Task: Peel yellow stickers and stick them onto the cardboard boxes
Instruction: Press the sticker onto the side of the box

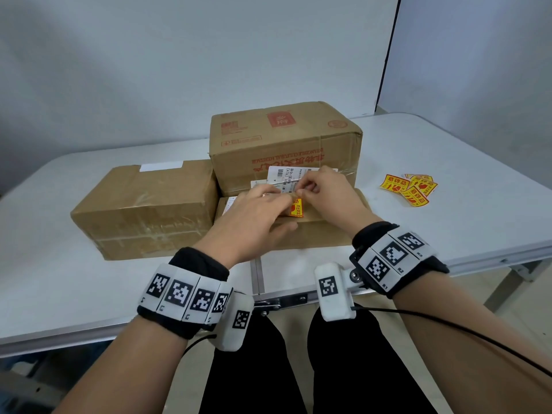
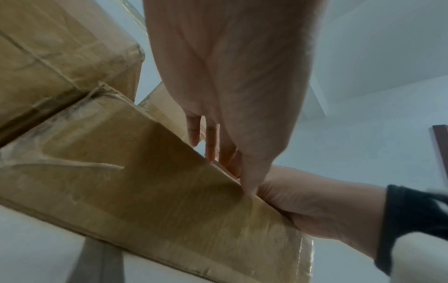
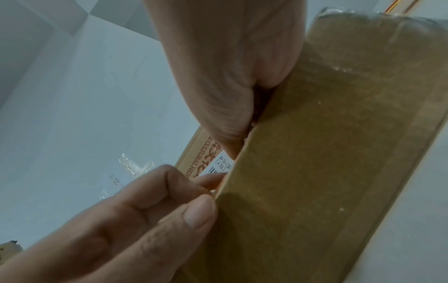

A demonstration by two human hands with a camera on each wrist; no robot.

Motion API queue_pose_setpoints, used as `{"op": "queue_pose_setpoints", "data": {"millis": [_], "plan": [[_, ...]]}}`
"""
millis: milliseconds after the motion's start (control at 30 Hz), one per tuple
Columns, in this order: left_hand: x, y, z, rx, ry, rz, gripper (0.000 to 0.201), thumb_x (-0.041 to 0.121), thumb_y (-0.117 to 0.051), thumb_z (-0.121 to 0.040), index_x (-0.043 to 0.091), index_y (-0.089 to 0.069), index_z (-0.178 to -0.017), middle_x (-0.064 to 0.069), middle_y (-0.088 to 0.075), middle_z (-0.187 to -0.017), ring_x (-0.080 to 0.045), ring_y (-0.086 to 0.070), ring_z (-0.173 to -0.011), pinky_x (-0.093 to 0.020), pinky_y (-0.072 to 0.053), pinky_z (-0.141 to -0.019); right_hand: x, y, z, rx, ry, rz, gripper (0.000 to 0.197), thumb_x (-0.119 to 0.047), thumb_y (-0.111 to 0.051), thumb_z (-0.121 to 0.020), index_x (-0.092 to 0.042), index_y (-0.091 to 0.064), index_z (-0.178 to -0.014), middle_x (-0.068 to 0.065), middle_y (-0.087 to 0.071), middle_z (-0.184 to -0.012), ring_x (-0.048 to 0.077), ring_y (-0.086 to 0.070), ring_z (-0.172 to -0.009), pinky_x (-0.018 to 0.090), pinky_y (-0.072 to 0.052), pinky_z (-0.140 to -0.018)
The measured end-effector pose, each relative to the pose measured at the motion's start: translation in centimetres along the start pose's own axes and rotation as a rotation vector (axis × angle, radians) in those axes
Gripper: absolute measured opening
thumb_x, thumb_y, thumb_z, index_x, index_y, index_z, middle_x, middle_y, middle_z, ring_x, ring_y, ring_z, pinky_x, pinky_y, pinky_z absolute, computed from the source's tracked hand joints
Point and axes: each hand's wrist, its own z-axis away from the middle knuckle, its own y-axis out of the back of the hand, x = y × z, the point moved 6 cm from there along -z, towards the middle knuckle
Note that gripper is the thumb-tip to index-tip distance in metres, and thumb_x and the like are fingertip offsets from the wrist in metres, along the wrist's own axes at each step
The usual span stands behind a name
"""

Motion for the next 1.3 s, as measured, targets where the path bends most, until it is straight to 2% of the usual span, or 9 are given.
{"op": "queue_pose_setpoints", "data": {"millis": [67,167,333,567,767,933,1133,1233,1300], "plan": [[-0.2,-0.5,-0.4,-0.083,0.027,-0.018,0.040,0.047,-0.045,-0.094,0.022,-0.047,-0.125,0.007,-0.058,-0.126,-0.014,-0.024,-0.139,-0.039,-0.025,-0.107,0.0,0.0,-0.1,0.002,-0.004,0.006,0.010,-0.023,-0.061,-0.090,-0.020,-0.070,-0.095,0.000,-0.050,-0.097,0.010,-0.051,-0.085,0.028,-0.047,-0.084],[-0.5,-0.8,-0.4,-0.137,0.041,-0.003,0.040,0.049,-0.042,-0.095,0.030,-0.038,-0.130,0.011,-0.055,-0.130,-0.014,-0.016,-0.144,-0.040,-0.017,-0.111,0.2,0.0,-0.1,0.005,-0.009,0.004,0.011,-0.023,-0.061,-0.091,-0.020,-0.070,-0.095,0.000,-0.050,-0.097,0.009,-0.050,-0.084,0.027,-0.046,-0.082],[-1.7,-1.0,0.6,-0.167,0.088,0.021,0.040,0.048,-0.042,-0.095,0.034,-0.035,-0.131,0.017,-0.049,-0.137,-0.019,-0.016,-0.144,-0.044,-0.016,-0.112,0.2,0.0,0.0,0.005,-0.013,-0.004,0.012,-0.025,-0.061,-0.091,-0.021,-0.070,-0.096,0.000,-0.051,-0.098,0.009,-0.051,-0.086,0.029,-0.048,-0.082],[-2.2,-1.0,0.8,-0.178,0.109,-0.005,0.035,0.047,-0.043,-0.095,0.038,-0.036,-0.128,0.012,-0.046,-0.142,-0.023,-0.023,-0.141,-0.043,-0.017,-0.108,0.2,0.0,0.0,0.003,-0.028,-0.013,0.012,-0.026,-0.060,-0.091,-0.022,-0.070,-0.095,0.000,-0.052,-0.099,0.010,-0.053,-0.086,0.033,-0.050,-0.084],[-2.2,-0.5,0.9,-0.128,0.096,-0.011,0.024,0.042,-0.045,-0.096,0.039,-0.043,-0.120,0.007,-0.054,-0.135,-0.023,-0.035,-0.137,-0.042,-0.023,-0.106,0.1,0.0,0.2,-0.010,-0.037,-0.005,0.012,-0.027,-0.060,-0.091,-0.023,-0.070,-0.095,0.000,-0.054,-0.100,0.011,-0.054,-0.088,0.033,-0.051,-0.086],[-2.3,0.1,1.4,-0.066,0.020,0.093,0.029,0.035,-0.051,-0.096,0.035,-0.053,-0.125,0.001,-0.058,-0.131,-0.021,-0.052,-0.121,-0.039,-0.043,-0.098,0.0,0.3,0.3,-0.017,-0.039,-0.014,0.012,-0.027,-0.060,-0.091,-0.022,-0.070,-0.096,0.003,-0.056,-0.105,0.010,-0.054,-0.088,0.032,-0.051,-0.086],[-2.2,0.5,1.2,-0.071,0.053,0.206,0.029,0.030,-0.056,-0.094,0.034,-0.059,-0.123,0.000,-0.060,-0.124,-0.016,-0.056,-0.109,-0.030,-0.045,-0.094,-0.2,0.6,0.2,-0.073,0.001,0.015,0.017,-0.032,-0.063,-0.090,-0.019,-0.070,-0.100,0.005,-0.054,-0.108,0.011,-0.054,-0.090,0.027,-0.048,-0.085],[-1.9,-0.1,0.8,-0.052,0.088,0.208,0.028,0.028,-0.054,-0.095,0.033,-0.057,-0.122,-0.001,-0.059,-0.115,-0.016,-0.055,-0.096,-0.034,-0.047,-0.088,-0.2,0.6,-0.1,-0.108,0.014,0.038,0.019,-0.031,-0.062,-0.091,-0.018,-0.070,-0.102,0.009,-0.055,-0.111,0.019,-0.056,-0.099,0.034,-0.049,-0.091],[-1.9,-0.4,0.8,-0.046,0.114,0.207,0.027,0.028,-0.053,-0.095,0.033,-0.056,-0.121,-0.002,-0.058,-0.114,-0.020,-0.056,-0.099,-0.038,-0.048,-0.087,-0.2,0.4,0.1,-0.128,0.014,0.069,0.021,-0.034,-0.059,-0.092,-0.021,-0.069,-0.106,0.009,-0.054,-0.112,0.025,-0.053,-0.108,0.041,-0.048,-0.095]]}}
